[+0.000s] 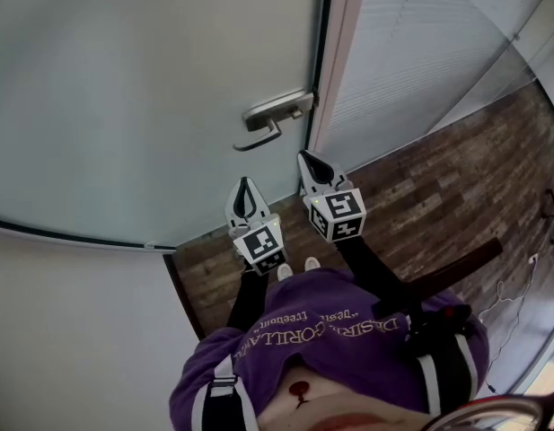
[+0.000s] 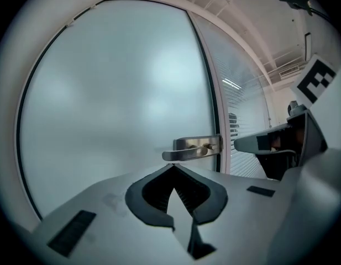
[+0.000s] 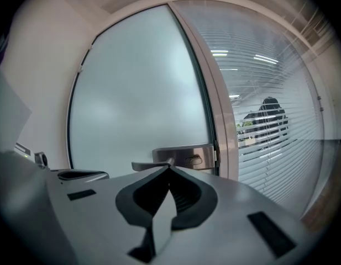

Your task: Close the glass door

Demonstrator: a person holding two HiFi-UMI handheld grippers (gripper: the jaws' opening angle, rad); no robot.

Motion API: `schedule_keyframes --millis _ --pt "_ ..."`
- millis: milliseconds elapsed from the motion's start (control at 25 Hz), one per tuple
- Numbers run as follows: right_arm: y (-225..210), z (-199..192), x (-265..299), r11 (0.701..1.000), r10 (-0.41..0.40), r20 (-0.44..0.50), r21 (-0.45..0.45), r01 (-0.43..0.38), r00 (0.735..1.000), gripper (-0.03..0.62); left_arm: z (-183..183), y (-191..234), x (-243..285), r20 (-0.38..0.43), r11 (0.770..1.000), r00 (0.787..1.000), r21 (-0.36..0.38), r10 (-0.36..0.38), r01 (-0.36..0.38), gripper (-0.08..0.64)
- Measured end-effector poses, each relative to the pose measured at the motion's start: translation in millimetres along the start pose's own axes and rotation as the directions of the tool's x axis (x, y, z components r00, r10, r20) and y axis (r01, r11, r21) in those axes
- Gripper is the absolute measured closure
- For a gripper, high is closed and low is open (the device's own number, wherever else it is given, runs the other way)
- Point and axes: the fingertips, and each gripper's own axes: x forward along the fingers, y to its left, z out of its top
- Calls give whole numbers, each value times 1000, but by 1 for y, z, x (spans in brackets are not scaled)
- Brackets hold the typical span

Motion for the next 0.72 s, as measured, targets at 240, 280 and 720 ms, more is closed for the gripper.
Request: schedule_keyframes --millis 240,280,720 --pt "-1 -2 -1 1000 -14 -5 -3 14 1000 601 -13 6 0 -55 999 998 52 -4 7 560" --pt "-1 -2 -2 1000 -15 -5 -3 15 1000 601 -13 6 0 -57 998 998 55 -3 7 560" --pt "3 -3 -2 1000 -11 -13 -9 11 1000 601 -4 2 -3 -33 998 999 56 -9 11 560"
